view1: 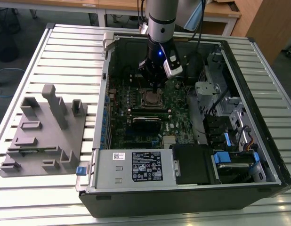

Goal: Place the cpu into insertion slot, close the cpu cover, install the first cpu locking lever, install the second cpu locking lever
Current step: 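Close the cpu cover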

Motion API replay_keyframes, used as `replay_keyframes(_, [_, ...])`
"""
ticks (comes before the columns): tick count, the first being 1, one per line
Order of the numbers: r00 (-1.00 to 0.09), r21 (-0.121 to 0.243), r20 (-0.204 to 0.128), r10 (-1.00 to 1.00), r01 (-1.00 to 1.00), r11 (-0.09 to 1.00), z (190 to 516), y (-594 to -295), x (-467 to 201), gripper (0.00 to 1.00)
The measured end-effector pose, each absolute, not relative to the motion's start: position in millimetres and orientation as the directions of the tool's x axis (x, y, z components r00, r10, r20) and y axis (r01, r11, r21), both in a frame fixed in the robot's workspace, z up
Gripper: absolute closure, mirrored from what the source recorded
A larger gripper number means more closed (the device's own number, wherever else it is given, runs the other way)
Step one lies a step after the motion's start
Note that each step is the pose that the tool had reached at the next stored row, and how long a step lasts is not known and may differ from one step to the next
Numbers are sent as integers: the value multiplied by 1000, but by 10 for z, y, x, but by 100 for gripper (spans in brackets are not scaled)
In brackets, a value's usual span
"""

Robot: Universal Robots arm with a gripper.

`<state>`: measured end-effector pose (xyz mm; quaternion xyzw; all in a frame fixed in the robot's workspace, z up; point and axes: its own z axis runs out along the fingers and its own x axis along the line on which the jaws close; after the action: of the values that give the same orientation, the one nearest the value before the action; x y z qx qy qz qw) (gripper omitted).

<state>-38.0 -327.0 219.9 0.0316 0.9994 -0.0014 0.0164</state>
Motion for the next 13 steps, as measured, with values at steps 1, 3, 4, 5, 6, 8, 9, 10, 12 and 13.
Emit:
replay_keyframes(1, [-997, -2, -33, 63, 63, 998, 2199, -3270, -380, 90])
replay_keyframes(3, [-997, -2, -33, 63, 63, 998, 2199, -3270, -380, 90])
replay_keyframes(4, [-997, -2, -33, 63, 63, 998, 2198, -3270, -380, 90])
replay_keyframes(5, [-997, -2, -33, 63, 63, 998, 2199, -3270, -381, 90])
replay_keyframes(6, [-997, -2, -33, 63, 63, 998, 2198, -3269, -384, 90])
replay_keyframes(8, [-997, -1, -33, 63, 63, 998, 2198, -3269, -397, 90])
replay_keyframes(9, [-997, -2, -33, 63, 63, 998, 2198, -3270, -407, 90])
replay_keyframes(10, [-997, -2, -33, 63, 63, 998, 2197, -3270, -419, 90])
replay_keyframes(12, [-997, -2, -33, 63, 63, 998, 2196, -3270, -443, 90])
replay_keyframes(13, [-997, -2, -33, 63, 63, 998, 2195, -3270, -458, 90])
